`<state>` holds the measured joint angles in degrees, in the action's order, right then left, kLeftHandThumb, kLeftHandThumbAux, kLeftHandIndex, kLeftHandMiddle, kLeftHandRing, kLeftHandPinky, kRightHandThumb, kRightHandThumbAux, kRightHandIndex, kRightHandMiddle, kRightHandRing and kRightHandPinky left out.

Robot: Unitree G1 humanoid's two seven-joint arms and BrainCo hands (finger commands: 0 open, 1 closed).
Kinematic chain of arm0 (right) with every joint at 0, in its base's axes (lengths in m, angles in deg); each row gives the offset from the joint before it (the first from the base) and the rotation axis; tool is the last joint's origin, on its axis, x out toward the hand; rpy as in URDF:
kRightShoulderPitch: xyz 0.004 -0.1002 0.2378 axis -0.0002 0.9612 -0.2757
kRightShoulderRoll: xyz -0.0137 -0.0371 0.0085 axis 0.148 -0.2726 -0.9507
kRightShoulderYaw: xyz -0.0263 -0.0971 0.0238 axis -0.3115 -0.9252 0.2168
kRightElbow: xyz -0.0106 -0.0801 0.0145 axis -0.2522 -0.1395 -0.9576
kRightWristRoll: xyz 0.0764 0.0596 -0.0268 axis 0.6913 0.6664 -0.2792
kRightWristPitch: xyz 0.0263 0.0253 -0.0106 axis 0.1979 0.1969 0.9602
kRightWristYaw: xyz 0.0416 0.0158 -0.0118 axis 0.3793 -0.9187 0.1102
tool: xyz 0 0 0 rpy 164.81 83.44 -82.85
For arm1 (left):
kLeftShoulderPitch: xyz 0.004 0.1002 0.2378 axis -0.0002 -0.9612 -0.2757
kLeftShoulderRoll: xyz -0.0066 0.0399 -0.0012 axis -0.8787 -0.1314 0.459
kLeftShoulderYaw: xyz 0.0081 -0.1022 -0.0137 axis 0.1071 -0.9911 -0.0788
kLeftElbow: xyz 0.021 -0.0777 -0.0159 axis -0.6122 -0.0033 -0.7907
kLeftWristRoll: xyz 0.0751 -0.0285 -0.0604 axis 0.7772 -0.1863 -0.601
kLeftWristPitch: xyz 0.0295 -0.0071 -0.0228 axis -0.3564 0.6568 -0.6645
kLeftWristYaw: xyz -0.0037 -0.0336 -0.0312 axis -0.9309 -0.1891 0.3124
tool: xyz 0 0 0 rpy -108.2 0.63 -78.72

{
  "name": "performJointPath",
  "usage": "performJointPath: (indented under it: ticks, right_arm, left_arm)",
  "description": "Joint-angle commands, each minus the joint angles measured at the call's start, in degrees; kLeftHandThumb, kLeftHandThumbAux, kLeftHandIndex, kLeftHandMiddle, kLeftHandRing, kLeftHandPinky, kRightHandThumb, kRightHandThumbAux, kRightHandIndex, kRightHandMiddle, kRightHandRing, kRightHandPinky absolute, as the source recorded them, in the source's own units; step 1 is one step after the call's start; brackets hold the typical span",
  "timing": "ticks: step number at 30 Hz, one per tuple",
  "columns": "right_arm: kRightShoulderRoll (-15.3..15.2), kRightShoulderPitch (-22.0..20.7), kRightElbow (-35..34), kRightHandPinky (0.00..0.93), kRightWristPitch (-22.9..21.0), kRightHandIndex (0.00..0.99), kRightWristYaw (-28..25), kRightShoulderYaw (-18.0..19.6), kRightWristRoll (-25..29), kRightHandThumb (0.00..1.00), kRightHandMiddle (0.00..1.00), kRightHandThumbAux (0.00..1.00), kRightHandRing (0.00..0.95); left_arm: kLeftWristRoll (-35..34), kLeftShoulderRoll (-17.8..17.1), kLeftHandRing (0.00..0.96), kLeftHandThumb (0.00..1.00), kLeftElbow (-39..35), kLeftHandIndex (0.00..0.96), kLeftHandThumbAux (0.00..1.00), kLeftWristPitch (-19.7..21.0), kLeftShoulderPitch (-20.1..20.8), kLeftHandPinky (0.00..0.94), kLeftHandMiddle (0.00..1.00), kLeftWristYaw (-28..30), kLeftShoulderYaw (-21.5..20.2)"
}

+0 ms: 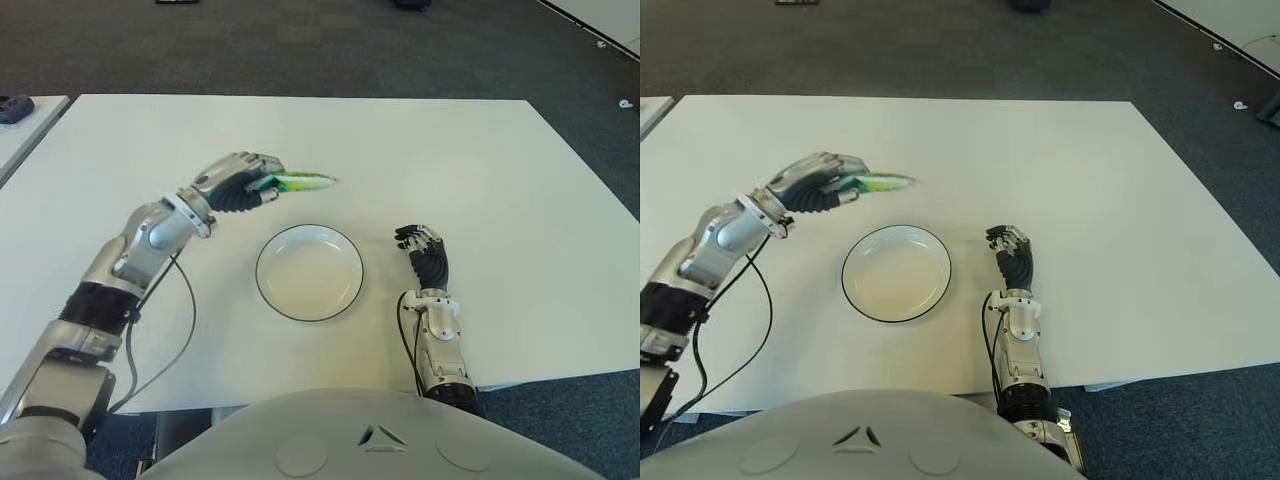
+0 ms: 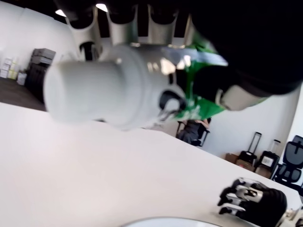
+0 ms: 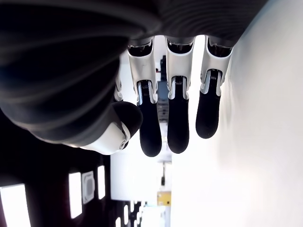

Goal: Put the toothpaste on the table into the plate.

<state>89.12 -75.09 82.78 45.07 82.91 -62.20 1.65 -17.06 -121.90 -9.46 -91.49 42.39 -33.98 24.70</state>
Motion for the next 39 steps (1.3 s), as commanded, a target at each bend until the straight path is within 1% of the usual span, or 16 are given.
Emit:
performJointPath:
  ticks: [1,5,9,15,19,21,26,33,39]
  right_arm:
    - [0.0,-0.1,-0.1,0.417,-0.9,0.427,0.1,-0.1,-0.1,0.706,0.446,0.73,0.419]
    - [0.0,-0.1,-0.2,0.42,-0.8,0.427,0.0,-0.2,0.0,0.706,0.447,0.73,0.419]
    - [0.0,-0.1,-0.2,0.419,-0.7,0.427,0.1,-0.2,0.0,0.706,0.446,0.73,0.419]
    - [0.0,0.0,-0.3,0.42,-0.6,0.427,-0.1,-0.3,0.1,0.706,0.446,0.73,0.419]
    - [0.0,0.3,-0.9,0.415,-1.1,0.426,0.0,-0.3,0.0,0.706,0.443,0.73,0.417]
    - [-0.1,0.4,-1.2,0.411,-1.8,0.426,0.0,-0.4,-0.2,0.705,0.44,0.73,0.414]
    - [-0.2,0.4,-1.4,0.415,-2.6,0.426,0.1,-0.3,-0.2,0.705,0.444,0.731,0.418]
    - [-0.2,0.3,-0.9,0.409,-2.2,0.426,0.4,0.0,-0.1,0.706,0.445,0.731,0.415]
    - [-0.1,0.4,-1.3,0.408,-1.9,0.427,0.5,-0.2,-0.3,0.706,0.442,0.73,0.411]
  left_arm:
    - [0.0,1.6,0.78,0.713,-2.7,0.439,0.71,-0.2,-1.0,0.768,0.779,3.2,2.2]
    - [-0.4,1.5,0.791,0.713,-4.7,0.439,0.71,-1.5,-1.5,0.793,0.791,5.9,3.6]
    - [1.6,1.6,0.796,0.712,-6.1,0.439,0.711,-2.0,-2.1,0.798,0.793,8.0,5.5]
    - [5.3,2.4,0.788,0.71,-4.4,0.438,0.711,-3.0,-1.8,0.786,0.787,7.9,8.2]
    - [8.6,2.9,0.776,0.708,-1.1,0.436,0.712,-4.2,-0.5,0.769,0.779,7.4,10.3]
    - [10.1,3.4,0.775,0.707,1.1,0.436,0.713,-5.2,0.9,0.764,0.775,7.5,11.8]
    - [12.8,5.6,0.773,0.706,8.1,0.435,0.713,-8.0,3.0,0.765,0.772,6.6,15.2]
    - [14.7,6.6,0.768,0.706,13.9,0.434,0.714,-9.6,2.4,0.771,0.765,5.4,17.4]
    - [16.8,6.9,0.764,0.706,18.4,0.433,0.713,-9.5,3.0,0.771,0.756,2.8,18.7]
